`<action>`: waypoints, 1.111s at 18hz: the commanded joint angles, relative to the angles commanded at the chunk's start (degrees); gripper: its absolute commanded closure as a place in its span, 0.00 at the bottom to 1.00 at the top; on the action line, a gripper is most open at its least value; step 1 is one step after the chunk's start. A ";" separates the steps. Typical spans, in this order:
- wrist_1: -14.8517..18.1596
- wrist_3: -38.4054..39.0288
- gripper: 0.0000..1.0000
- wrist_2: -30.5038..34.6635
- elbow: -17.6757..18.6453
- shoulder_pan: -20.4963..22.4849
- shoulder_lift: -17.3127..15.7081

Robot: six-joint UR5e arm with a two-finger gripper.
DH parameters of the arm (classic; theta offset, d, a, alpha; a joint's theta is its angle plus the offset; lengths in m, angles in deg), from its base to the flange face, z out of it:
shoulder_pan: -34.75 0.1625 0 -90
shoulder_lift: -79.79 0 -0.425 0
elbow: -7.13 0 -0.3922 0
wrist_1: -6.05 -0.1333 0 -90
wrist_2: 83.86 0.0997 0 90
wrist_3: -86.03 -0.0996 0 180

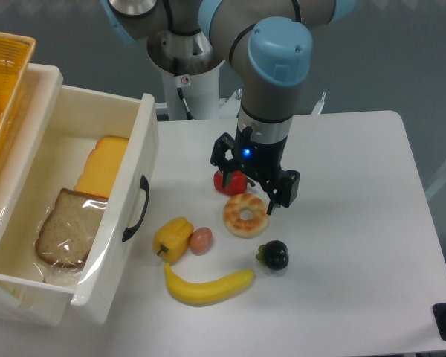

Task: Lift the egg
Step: 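Move the gripper from above the donut toward the small pinkish egg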

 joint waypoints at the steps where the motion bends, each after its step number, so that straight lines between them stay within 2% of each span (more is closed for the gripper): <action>1: -0.71 -0.09 0.00 -0.09 0.00 -0.09 0.18; 9: -1.42 0.44 0.00 0.09 0.62 -0.26 2.02; 12: -2.20 1.15 0.00 0.17 2.54 -0.61 2.11; 16: -5.45 0.97 0.00 2.99 3.78 -2.72 2.55; 20: -5.46 -1.05 0.00 5.97 3.87 -3.77 3.95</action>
